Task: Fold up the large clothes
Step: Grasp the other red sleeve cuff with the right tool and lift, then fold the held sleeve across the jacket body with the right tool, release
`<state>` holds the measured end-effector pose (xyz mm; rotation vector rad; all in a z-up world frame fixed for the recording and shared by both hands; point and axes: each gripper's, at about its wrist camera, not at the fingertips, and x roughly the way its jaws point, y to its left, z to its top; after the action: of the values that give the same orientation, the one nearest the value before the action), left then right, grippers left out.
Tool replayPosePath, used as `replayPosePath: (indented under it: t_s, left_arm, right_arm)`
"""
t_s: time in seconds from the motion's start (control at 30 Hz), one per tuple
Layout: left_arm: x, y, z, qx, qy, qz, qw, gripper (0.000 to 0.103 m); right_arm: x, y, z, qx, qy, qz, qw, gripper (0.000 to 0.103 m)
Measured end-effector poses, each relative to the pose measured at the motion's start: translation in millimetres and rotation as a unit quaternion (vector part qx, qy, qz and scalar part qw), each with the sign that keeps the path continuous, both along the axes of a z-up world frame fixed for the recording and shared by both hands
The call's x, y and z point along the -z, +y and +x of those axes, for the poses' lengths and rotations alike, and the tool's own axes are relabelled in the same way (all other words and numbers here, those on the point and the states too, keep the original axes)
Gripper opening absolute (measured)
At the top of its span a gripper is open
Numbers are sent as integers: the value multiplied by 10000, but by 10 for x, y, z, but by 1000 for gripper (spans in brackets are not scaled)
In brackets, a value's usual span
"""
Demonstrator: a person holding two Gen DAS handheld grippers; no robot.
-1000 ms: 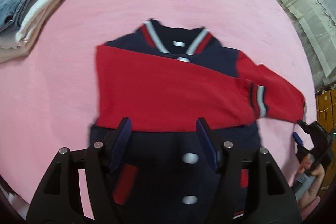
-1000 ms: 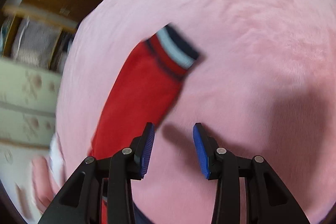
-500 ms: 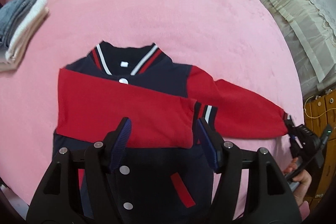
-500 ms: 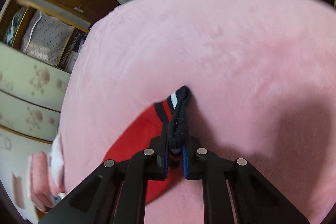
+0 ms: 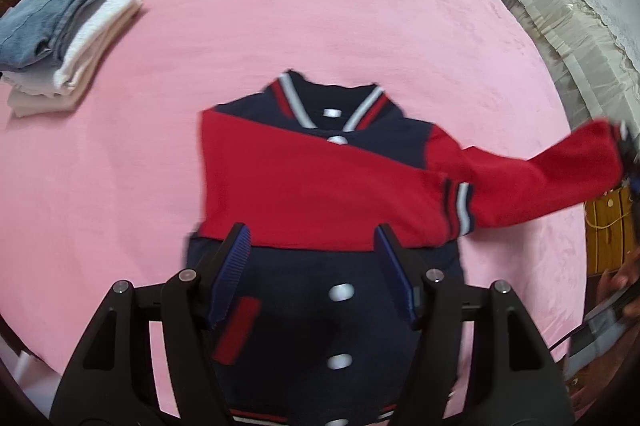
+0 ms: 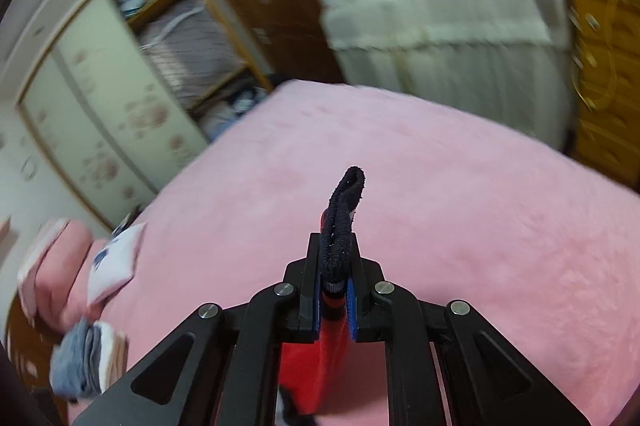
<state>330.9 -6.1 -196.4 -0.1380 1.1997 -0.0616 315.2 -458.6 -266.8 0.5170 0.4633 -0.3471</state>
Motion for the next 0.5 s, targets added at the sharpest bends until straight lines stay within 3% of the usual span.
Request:
replayPosePath:
  t_s: [0.13, 0.23, 0.37, 0.5]
  left_arm:
    - [-22, 429, -95, -4, 22, 24, 10000, 61]
    - [-49, 778, -137, -94, 55, -20, 9999, 61]
    - [-51, 1196, -158, -232, 74, -18, 9997, 61]
    - [8, 1497, -148, -303, 163, 54, 9994, 61]
  right_arm:
    - [-236, 774, 225, -621, -190, -446, 9969, 10]
    - [-213, 1456, 490, -1139, -146, -695, 9910, 10]
    - [61, 2308, 708, -1687, 48, -691, 9832, 10]
    - [581, 3011, 824, -2145, 679, -570, 9727, 10]
